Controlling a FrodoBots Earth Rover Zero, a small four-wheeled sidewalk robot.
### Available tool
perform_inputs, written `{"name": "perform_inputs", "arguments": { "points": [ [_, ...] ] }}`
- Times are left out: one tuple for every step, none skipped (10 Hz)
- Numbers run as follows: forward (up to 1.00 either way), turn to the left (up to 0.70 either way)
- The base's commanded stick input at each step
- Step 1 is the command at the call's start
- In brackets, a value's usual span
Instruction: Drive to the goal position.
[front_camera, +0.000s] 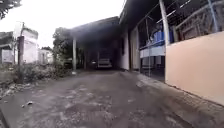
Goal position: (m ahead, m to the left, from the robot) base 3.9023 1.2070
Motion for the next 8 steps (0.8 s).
{"name": "perform_inputs", "arguments": {
  "points": [
    [0.70,0.00],
    [0.70,0.00],
    [0.70,0.00],
    [0.70,-0.23],
    [0.70,-0.27],
    [0.70,-0.27],
    [0.70,-0.27],
    [0.70,-0.27]
  ]
}}
